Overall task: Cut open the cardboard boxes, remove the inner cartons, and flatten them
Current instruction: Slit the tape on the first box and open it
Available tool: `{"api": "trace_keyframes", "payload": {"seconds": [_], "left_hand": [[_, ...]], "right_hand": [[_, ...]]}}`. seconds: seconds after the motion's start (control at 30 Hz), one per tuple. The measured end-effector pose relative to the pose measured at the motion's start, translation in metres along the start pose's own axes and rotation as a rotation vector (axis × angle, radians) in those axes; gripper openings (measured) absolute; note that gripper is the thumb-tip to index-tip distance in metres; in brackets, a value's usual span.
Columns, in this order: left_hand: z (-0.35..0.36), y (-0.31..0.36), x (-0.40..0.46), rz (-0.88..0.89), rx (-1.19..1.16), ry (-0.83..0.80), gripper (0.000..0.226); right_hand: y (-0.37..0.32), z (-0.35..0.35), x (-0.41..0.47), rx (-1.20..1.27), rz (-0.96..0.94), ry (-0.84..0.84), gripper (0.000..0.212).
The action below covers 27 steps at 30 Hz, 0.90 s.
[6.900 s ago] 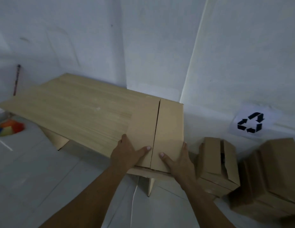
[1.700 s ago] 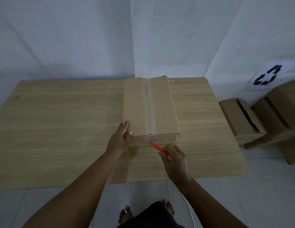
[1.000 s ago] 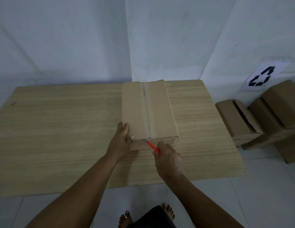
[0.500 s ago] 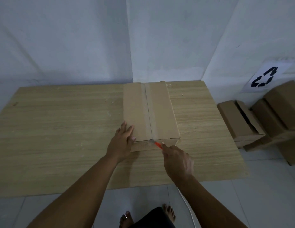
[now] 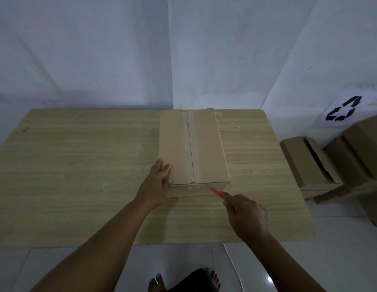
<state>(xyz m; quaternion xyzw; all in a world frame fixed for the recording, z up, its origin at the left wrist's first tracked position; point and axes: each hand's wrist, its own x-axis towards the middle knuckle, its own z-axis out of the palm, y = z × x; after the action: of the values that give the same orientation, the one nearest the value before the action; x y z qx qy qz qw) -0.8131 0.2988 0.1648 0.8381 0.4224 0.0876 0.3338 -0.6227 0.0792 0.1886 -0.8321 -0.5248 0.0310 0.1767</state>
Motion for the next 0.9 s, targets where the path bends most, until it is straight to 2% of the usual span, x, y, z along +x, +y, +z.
{"api": "trace_keyframes", "payload": {"seconds": [0.1, 0.2, 0.3, 0.43, 0.53, 0.67, 0.7, 0.8, 0.9], "left_hand": [[-0.003, 0.003, 0.001, -0.025, 0.024, -0.018, 0.058], [-0.006, 0.003, 0.003, -0.031, 0.066, 0.015, 0.058], [-0.013, 0.007, 0.007, -0.029, 0.015, 0.063, 0.064], [-0.020, 0.014, 0.023, 0.009, -0.019, 0.053, 0.079], [-0.019, 0.012, 0.041, 0.087, -0.026, 0.115, 0.063], [-0.019, 0.003, 0.061, 0.188, 0.113, 0.218, 0.046], [-0.018, -0.001, 0.066, 0.176, 0.131, 0.195, 0.048], [-0.011, -0.012, 0.075, 0.190, 0.185, 0.104, 0.076], [-0.001, -0.015, 0.082, 0.221, 0.180, 0.114, 0.082]], "right_hand": [[0.015, -0.002, -0.019, 0.149, -0.045, 0.067, 0.029], [0.017, -0.009, -0.018, 0.250, 0.011, 0.175, 0.032], [0.006, -0.019, 0.012, 0.258, 0.082, 0.239, 0.031], [-0.017, -0.024, 0.068, 0.340, 0.167, 0.153, 0.031], [-0.037, -0.024, 0.113, 0.273, 0.223, 0.096, 0.031], [-0.068, -0.018, 0.172, 0.229, 0.275, 0.043, 0.034], [-0.075, -0.015, 0.185, 0.210, 0.277, 0.029, 0.036], [-0.090, -0.007, 0.220, 0.148, 0.270, -0.009, 0.044], [-0.099, 0.003, 0.251, 0.105, 0.259, -0.071, 0.051]]}}
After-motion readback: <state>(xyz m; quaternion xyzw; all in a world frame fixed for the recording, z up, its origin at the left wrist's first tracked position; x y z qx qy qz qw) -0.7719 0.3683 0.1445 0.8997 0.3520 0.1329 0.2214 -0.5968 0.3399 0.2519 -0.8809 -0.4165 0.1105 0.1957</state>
